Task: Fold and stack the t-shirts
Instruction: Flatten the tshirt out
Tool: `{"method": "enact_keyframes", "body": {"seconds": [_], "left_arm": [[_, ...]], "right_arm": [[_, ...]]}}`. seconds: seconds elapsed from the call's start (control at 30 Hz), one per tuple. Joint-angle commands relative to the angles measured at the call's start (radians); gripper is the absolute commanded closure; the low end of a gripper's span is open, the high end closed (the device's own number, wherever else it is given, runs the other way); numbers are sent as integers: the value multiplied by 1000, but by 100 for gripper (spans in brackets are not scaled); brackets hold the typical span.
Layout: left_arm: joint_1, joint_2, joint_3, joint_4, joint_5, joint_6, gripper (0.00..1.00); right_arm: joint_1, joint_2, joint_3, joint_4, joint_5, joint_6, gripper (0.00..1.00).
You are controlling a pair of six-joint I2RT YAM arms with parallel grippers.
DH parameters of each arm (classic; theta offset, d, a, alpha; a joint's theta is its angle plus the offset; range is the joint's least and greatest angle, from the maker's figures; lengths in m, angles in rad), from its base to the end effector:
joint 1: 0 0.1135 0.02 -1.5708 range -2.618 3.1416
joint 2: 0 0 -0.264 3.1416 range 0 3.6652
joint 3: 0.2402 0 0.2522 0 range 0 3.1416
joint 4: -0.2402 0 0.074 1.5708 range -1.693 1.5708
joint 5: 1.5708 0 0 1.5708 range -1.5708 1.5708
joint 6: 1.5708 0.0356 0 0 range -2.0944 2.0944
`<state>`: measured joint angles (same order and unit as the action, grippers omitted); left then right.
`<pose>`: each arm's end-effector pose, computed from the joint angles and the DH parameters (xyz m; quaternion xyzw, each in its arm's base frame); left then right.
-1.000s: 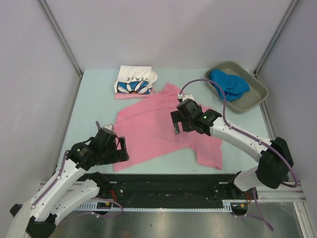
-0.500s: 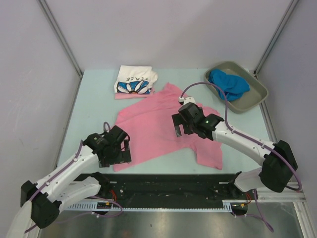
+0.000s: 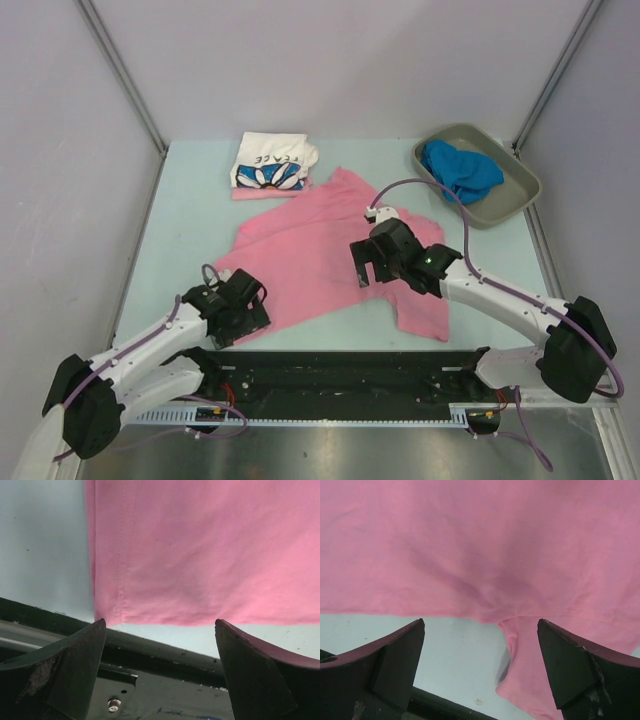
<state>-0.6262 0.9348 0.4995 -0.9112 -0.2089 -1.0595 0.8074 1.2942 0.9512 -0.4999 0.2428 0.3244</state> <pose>0.1136 -0.0730 0.1709 -0.2238 0.9627 -0.0142 0.1514 0.1935 0.1899 0.2605 -0.1800 0.9110 0.0939 0.3589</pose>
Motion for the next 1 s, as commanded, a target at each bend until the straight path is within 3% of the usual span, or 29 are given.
{"method": "enact_keyframes", "body": {"seconds": [0.0,0.23,0.57,0.97], "left_arm": [[-4,-59,-25,66,-84,-148,8],[-4,-70,-70,26,-116,-217,8],[-4,-152,-10,-91,-147,-249,8],[-3,25,-82,41,-144,-238,12]], "right_arm": [[22,-24,-14,52,-31,15,0],[42,-19,-26,50,-25,16,0],[42,-9,-35,63,-16,18,0],[44,-10,-38,54,-2,21,0]]}}
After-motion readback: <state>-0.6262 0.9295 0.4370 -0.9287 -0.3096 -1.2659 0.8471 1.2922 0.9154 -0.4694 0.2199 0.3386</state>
